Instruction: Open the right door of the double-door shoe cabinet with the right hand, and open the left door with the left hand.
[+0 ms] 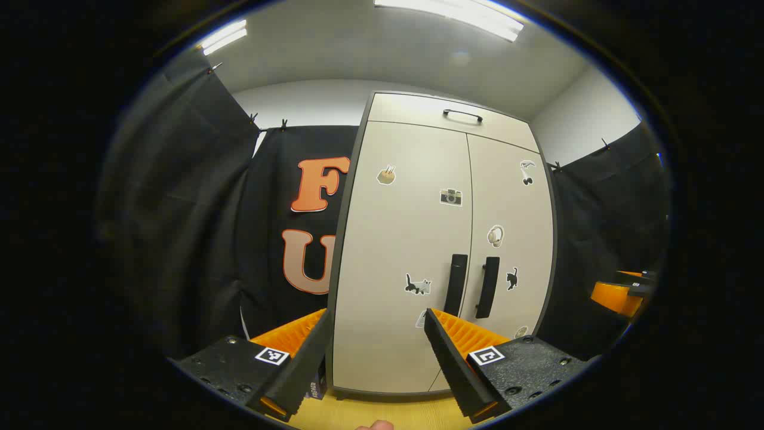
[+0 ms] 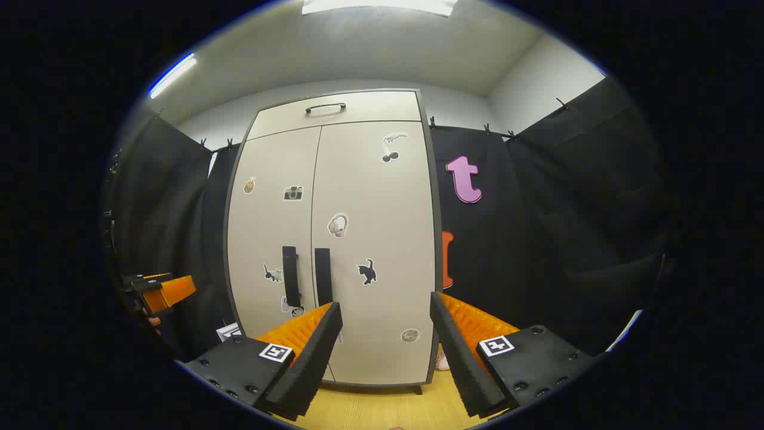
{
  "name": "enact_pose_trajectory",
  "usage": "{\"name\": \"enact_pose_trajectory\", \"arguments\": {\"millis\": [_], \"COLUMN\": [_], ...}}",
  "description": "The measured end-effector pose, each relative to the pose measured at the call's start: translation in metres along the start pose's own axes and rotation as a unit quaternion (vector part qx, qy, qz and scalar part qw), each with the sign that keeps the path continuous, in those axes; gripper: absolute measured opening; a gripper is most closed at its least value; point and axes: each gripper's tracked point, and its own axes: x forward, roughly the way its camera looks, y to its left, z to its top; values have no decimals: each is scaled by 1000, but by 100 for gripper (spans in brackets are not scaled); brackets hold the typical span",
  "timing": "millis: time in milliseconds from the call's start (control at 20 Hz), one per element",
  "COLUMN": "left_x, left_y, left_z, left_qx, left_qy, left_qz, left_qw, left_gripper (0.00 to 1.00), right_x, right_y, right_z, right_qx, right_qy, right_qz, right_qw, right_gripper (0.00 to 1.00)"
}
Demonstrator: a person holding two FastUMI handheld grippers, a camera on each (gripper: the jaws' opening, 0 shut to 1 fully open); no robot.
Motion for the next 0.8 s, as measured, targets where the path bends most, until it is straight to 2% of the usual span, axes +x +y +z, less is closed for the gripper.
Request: {"name": "enact_pose_trajectory", "arguments": {"millis": [50, 100, 200, 450, 500, 800], "left_x": [-2, -4, -5, -10, -10, -10], "left_y": [0, 1, 3, 4, 4, 5], "left_z": [1, 3, 6, 10, 11, 11], "left_qx": [-1, 1, 4, 6, 6, 6], "left_qy": [-1, -3, -7, -13, -13, -15], "left_qz": [0, 1, 5, 7, 6, 8], "left_qw": [1000, 1000, 1000, 1000, 1000, 1000], "left_gripper": [94, 94, 94, 94, 94, 94], "right_x": [-2, -3, -5, -7, -8, -7], "right_y": [0, 0, -1, -1, -2, -2], "right_z": [0, 0, 0, -2, -2, -3], "right_qx": [1, 3, 6, 8, 8, 7], "right_qy": [0, 0, 0, 3, 2, 3], "right_qz": [0, -1, -1, -3, -3, -5], "right_qw": [1000, 1000, 1000, 1000, 1000, 1000], "right_gripper": [98, 94, 93, 94, 98, 98]}}
